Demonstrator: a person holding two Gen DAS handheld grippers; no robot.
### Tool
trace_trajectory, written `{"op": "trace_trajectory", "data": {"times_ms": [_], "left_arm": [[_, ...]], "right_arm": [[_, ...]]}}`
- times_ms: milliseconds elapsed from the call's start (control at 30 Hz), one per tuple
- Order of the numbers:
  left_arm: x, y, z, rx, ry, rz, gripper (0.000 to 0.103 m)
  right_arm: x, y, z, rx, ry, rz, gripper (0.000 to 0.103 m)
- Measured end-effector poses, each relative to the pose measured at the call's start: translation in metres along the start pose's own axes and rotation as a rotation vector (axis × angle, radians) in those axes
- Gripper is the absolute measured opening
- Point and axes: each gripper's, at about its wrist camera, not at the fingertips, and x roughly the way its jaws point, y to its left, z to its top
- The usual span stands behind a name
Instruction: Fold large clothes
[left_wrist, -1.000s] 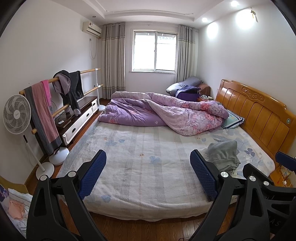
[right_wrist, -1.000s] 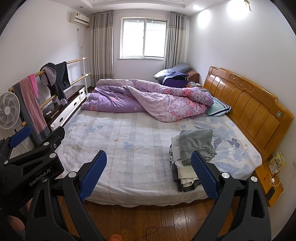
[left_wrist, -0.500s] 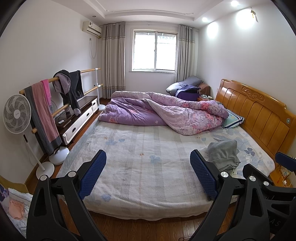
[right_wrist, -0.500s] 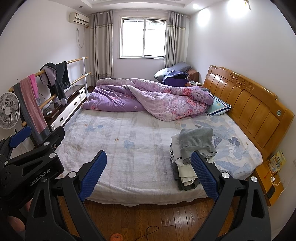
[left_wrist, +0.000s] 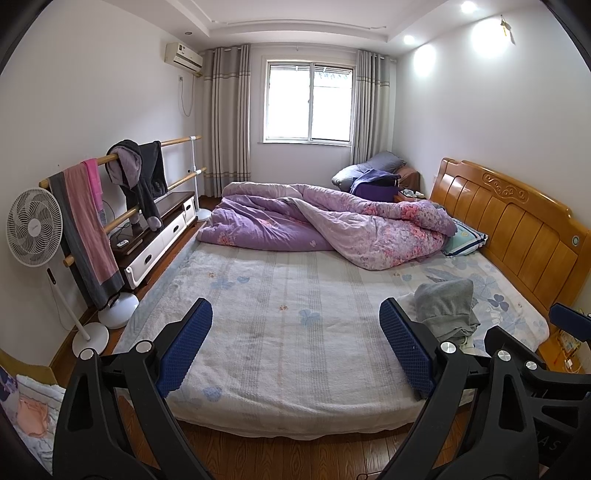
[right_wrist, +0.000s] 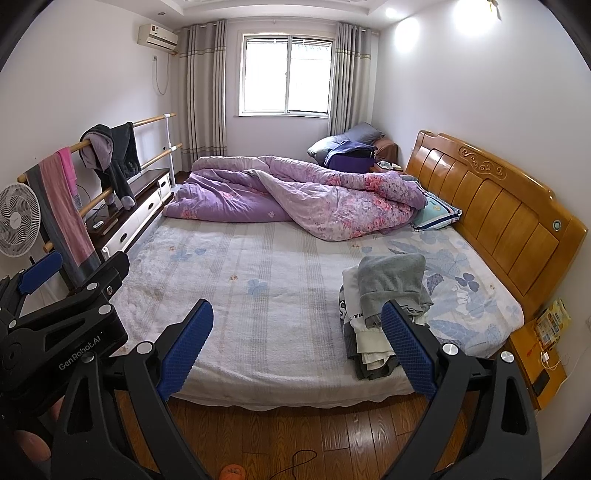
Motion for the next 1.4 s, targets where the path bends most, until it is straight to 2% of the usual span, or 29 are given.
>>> {"op": "trace_trajectory", "data": {"times_ms": [1400], "left_arm": [[0.006, 0.01, -0.001, 0.011, -0.002, 0.0, 0.092]], "right_arm": [[0.001, -0.003, -0.001, -0.001, 0.004, 0.001, 0.089]]}}
